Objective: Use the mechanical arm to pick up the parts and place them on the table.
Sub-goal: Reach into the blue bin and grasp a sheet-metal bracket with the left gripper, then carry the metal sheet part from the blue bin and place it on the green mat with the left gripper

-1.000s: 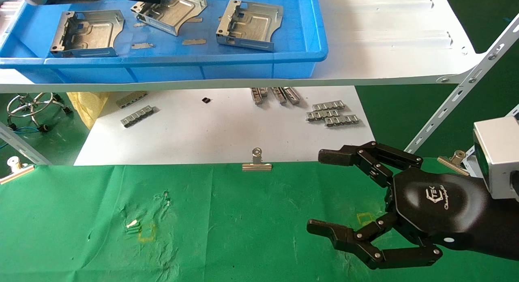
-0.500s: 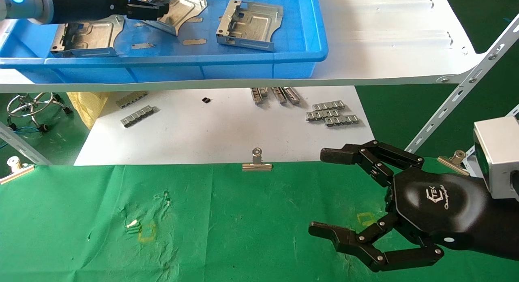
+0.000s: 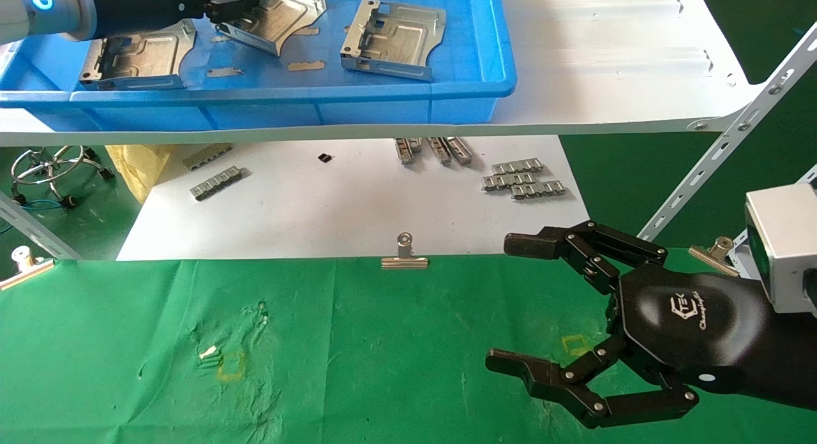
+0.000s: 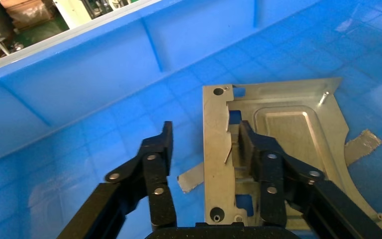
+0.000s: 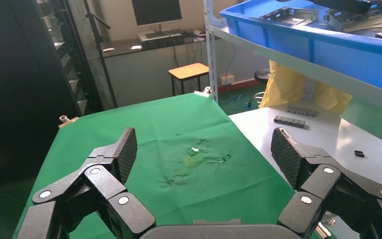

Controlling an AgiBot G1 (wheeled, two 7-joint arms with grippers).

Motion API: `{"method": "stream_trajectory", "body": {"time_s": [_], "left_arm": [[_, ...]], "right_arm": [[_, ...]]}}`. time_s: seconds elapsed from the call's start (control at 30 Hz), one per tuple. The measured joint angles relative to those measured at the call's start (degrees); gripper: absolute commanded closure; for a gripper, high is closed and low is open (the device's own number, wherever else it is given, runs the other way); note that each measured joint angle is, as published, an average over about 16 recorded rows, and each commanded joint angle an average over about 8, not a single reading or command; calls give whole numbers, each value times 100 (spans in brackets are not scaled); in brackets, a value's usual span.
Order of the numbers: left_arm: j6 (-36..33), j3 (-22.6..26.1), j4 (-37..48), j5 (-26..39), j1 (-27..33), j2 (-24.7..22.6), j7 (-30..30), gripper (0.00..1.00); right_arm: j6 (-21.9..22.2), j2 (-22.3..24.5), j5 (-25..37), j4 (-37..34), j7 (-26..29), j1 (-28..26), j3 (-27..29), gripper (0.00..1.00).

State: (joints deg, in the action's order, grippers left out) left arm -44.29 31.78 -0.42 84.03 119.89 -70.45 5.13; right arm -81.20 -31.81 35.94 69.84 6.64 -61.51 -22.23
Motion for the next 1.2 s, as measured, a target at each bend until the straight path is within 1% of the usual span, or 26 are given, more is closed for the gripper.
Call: {"method": "stream_trajectory", "body": {"time_s": [0.3,0.43,0.57,0.77,1.07,1.2], "left_arm": [[26,-46,-30,-66,-2,-24,-75,100],[-163,-102,-93,-148,43,28,-151,100],[-524,-177,-185,-262,117,127,-273,100],[-1486,-290,-347,-451,242,372,-536,100],[-3502,-394,-612,-706,276,866,-1110,100],[-4201,-392,-875,-886,135,1108,-1385,100]], "right_arm": [[0,0,0,0,0,0,0,0],[0,0,0,0,0,0,0,0],[0,0,0,0,0,0,0,0],[0,0,0,0,0,0,0,0],[0,0,0,0,0,0,0,0],[0,0,0,0,0,0,0,0]]}}
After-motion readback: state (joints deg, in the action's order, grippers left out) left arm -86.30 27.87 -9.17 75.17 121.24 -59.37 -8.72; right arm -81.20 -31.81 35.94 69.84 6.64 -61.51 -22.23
